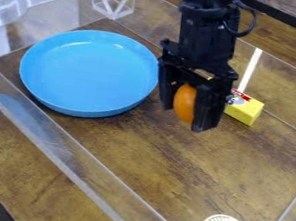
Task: Remove the orange ball from inside the blue tray and put it on the table
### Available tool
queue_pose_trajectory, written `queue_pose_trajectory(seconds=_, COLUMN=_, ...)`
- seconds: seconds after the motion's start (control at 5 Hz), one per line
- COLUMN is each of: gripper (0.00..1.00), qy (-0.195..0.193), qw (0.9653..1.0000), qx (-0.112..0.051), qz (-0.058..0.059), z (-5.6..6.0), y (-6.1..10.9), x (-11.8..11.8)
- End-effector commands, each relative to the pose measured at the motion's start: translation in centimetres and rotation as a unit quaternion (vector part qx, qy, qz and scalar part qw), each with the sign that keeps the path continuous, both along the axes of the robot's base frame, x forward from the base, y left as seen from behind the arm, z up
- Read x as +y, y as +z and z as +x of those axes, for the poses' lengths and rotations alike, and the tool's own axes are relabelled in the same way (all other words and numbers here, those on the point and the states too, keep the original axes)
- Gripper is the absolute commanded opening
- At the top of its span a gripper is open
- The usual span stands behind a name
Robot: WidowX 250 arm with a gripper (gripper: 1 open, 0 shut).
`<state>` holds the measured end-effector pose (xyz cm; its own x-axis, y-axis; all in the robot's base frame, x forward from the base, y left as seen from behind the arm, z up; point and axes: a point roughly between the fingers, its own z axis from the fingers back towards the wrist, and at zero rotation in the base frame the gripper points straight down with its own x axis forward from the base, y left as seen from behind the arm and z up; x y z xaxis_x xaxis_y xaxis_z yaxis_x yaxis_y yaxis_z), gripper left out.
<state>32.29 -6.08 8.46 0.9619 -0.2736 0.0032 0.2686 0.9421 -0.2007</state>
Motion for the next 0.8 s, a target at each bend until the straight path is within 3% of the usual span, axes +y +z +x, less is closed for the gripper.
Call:
queue_pose_trajectory(seconds=0.0, gripper=0.00, qy=-0.002, qw=0.9997, qx=-0.021, qz=-0.010, z=-0.2, y=1.6, x=-1.1)
queue_pose_trajectory(seconds=0.6, gripper=0.00, qy=0.008, qw=0.9996, qx=0.002, qz=-0.029, z=-0.5, y=0.9, x=-2.5)
